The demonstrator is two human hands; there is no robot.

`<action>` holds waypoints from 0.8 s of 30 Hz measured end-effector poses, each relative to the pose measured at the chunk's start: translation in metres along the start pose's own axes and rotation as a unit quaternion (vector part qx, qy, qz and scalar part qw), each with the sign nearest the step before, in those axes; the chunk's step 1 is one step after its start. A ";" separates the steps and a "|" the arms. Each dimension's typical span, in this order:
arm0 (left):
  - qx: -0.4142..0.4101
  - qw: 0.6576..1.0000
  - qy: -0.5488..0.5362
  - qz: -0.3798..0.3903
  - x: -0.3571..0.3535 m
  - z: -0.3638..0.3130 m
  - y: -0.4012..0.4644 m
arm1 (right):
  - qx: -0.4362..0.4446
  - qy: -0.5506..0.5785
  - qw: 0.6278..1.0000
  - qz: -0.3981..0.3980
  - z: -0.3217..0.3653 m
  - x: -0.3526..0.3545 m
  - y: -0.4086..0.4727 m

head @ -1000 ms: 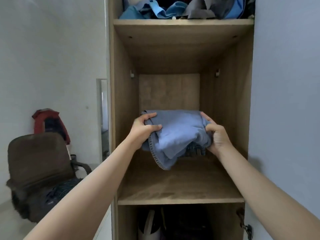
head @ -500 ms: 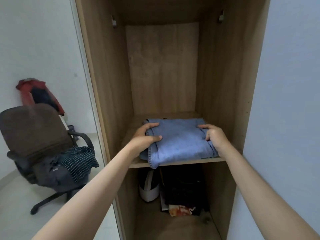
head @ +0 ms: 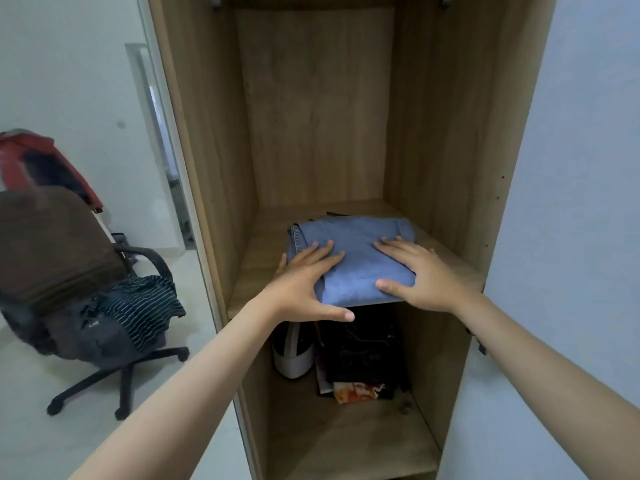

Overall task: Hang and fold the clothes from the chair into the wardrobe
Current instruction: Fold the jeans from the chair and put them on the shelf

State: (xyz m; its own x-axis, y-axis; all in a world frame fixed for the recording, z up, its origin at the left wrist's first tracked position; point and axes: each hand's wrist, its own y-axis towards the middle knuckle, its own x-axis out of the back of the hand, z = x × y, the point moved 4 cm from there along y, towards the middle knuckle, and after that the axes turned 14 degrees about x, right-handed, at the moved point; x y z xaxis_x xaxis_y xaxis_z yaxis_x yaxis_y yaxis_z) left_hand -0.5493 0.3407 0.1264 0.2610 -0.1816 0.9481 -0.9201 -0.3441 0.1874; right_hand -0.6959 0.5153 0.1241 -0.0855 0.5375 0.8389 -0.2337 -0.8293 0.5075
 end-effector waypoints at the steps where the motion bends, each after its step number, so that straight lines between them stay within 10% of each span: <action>1: 0.003 1.000 -0.001 0.013 -0.001 0.003 0.003 | -0.006 -0.011 1.000 0.015 -0.003 -0.002 0.002; 12: 0.071 0.991 0.016 0.108 0.002 0.028 0.083 | -0.079 0.000 0.978 0.191 -0.036 -0.014 0.061; 24: 0.137 0.985 0.028 0.100 -0.007 0.068 0.206 | -0.073 -0.003 0.979 0.191 -0.142 -0.053 0.172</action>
State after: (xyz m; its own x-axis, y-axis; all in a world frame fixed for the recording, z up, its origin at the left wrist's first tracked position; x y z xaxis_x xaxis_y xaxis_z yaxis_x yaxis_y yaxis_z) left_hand -0.7204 0.2088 0.1412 0.0585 -0.2235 0.9730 -0.8357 -0.5441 -0.0747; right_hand -0.8687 0.3660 0.1395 -0.1890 0.1904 0.9633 -0.3219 -0.9388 0.1224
